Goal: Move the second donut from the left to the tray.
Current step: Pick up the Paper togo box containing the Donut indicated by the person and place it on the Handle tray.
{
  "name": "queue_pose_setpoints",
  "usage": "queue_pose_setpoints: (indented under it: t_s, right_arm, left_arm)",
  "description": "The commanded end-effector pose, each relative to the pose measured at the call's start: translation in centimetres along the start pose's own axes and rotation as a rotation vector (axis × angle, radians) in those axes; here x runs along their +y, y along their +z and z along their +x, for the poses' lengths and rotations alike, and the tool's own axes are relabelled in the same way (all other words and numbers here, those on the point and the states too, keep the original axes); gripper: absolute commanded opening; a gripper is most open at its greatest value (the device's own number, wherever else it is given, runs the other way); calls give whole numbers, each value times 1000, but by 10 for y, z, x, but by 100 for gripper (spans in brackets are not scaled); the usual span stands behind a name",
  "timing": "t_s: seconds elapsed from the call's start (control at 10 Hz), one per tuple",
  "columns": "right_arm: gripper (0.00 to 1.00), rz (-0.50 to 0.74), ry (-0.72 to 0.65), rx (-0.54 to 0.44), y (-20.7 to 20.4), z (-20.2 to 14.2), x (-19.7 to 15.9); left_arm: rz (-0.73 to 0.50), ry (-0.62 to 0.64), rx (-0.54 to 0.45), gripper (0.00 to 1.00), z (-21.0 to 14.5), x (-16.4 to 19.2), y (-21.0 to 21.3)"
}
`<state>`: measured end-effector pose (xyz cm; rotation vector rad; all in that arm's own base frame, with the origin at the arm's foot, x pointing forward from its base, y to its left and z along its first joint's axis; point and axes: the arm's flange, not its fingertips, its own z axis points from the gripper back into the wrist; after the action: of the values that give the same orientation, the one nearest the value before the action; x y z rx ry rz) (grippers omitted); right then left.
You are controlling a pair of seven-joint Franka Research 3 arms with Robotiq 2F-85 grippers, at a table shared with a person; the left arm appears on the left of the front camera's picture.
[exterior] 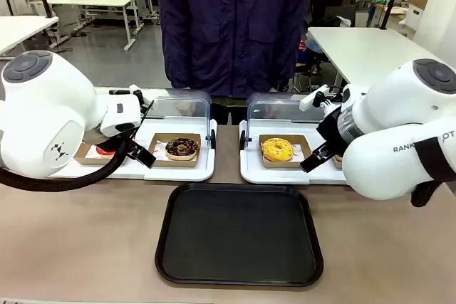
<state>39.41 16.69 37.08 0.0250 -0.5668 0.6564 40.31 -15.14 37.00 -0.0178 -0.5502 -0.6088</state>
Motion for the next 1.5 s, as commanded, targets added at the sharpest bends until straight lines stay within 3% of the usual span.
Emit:
queue_pose_setpoints:
  t_s: [0.0, 0.9, 1.1, 1.4]
  right_arm:
    - [100, 0, 0, 0, 0, 0, 0]
    - [100, 0, 1, 0, 0, 0, 0]
    - [100, 61, 2, -75, 57, 42, -45]
    - [100, 224, -7, -219, 152, 25, -135]
  left_arm:
    - [0, 0, 0, 100, 0, 0, 0]
    - [1, 0, 0, 100, 0, 0, 0]
    - [-83, 34, 3, 100, 32, 31, 34]
    - [-306, -13, -44, 100, 47, 98, 102]
